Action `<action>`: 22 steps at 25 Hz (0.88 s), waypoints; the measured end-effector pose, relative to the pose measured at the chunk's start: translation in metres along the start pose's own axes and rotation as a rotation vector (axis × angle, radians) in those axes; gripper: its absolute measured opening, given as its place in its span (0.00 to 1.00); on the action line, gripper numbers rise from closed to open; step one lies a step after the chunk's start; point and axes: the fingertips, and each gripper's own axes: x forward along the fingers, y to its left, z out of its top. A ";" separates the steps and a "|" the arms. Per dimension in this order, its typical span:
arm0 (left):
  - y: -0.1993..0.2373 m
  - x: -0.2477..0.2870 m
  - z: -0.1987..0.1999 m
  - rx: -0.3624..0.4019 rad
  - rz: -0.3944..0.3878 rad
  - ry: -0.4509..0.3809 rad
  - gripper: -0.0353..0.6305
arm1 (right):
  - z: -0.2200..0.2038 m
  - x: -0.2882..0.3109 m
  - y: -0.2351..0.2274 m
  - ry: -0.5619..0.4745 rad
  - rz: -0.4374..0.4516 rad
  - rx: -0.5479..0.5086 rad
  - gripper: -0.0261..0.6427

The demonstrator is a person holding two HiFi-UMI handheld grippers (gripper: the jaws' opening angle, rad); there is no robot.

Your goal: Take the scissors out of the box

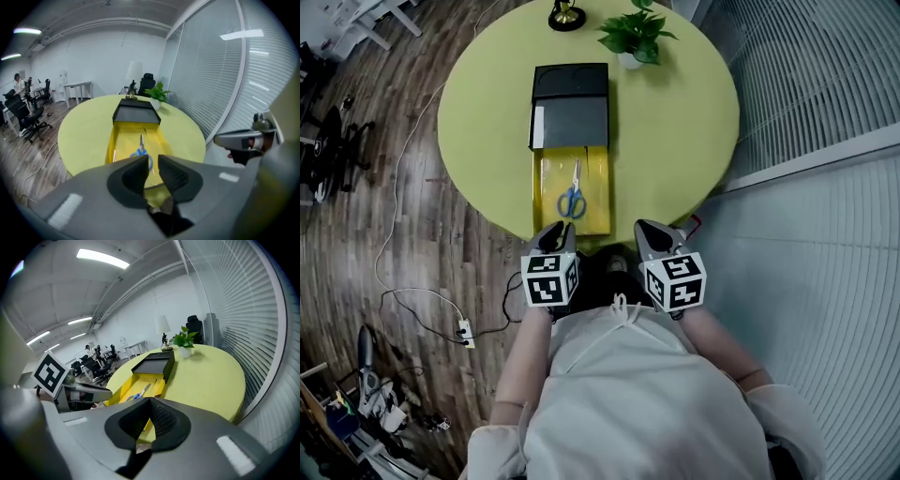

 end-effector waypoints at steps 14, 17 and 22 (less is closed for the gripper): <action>0.023 0.114 -0.019 -0.002 -0.077 0.404 0.31 | 0.015 0.050 -0.040 0.055 -0.102 0.093 0.04; 0.029 0.126 -0.018 0.012 -0.055 0.440 0.33 | 0.018 0.056 -0.045 0.059 -0.112 0.106 0.04; 0.034 0.135 -0.012 0.081 -0.016 0.446 0.33 | 0.020 0.062 -0.050 0.065 -0.120 0.120 0.04</action>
